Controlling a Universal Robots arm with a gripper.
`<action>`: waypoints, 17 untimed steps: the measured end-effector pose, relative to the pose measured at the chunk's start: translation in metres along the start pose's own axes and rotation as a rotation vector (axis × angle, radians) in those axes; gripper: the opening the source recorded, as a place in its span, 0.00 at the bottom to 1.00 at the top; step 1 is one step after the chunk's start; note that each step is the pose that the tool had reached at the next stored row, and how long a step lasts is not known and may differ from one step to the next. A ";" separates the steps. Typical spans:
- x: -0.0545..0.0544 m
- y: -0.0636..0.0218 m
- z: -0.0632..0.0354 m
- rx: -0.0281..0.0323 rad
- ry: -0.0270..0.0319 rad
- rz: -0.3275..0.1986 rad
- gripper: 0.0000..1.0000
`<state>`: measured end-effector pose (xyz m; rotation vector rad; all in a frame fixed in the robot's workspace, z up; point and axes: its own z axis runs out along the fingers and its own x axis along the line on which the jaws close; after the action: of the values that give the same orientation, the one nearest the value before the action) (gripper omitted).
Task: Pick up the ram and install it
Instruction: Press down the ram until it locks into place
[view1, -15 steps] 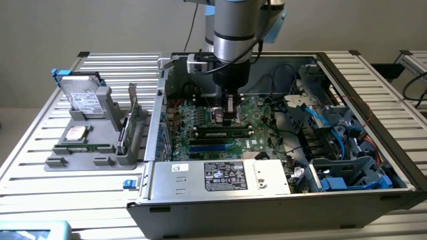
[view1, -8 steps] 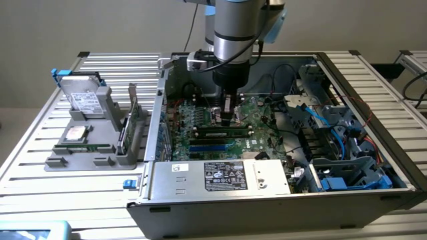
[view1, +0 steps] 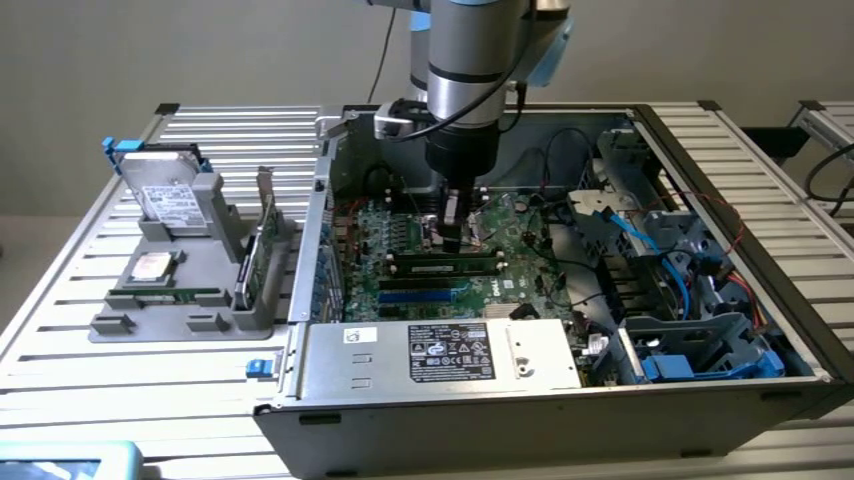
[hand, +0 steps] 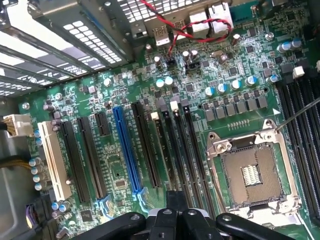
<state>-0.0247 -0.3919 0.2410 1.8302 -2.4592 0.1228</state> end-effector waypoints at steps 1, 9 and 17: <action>0.000 0.0000 0.0000 -0.0003 0.0000 0.013 0.11; 0.000 0.0000 0.0004 0.0006 -0.0024 0.102 0.11; 0.000 0.0000 0.0004 -0.0064 -0.0008 0.207 0.11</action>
<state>-0.0247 -0.3919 0.2406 1.5682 -2.6402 0.1254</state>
